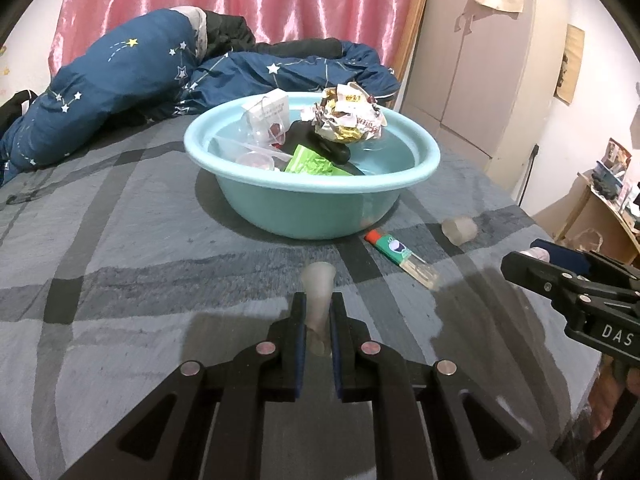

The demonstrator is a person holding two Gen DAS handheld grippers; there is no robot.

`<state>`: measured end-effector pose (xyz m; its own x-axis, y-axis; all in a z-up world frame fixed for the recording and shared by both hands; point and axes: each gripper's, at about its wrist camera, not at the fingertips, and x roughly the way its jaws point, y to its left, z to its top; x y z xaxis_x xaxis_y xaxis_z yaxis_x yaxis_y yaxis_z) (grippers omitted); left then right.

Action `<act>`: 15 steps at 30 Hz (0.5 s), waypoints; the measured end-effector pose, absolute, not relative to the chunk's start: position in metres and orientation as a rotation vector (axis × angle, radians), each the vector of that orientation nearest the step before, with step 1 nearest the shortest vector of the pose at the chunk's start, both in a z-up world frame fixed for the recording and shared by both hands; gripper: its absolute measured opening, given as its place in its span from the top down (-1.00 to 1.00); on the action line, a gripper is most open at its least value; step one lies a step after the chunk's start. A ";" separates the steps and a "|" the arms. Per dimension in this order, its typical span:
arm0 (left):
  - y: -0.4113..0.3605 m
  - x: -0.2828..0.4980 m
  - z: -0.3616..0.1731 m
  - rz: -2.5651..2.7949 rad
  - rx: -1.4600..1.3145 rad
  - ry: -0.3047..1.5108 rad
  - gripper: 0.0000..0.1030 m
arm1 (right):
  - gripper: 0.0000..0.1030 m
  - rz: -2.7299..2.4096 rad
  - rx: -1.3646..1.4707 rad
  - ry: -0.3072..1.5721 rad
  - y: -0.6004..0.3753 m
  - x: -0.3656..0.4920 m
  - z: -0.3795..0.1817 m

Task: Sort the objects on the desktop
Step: 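Lift the frosted cup with the left tool while the right tool lifts the dropper bottle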

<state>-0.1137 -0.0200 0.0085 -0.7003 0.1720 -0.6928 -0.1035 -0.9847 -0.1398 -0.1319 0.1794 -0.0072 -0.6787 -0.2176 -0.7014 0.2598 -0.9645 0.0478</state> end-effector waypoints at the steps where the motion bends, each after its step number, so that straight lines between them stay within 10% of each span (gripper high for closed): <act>1: -0.021 -0.111 0.009 2.765 -1.138 -0.136 0.78 | -0.25 -2.659 1.098 0.084 0.179 -0.131 -0.007; 15: -0.020 -0.082 0.028 2.830 -1.064 -0.094 0.78 | -0.25 -2.635 1.048 0.118 0.169 -0.113 -0.007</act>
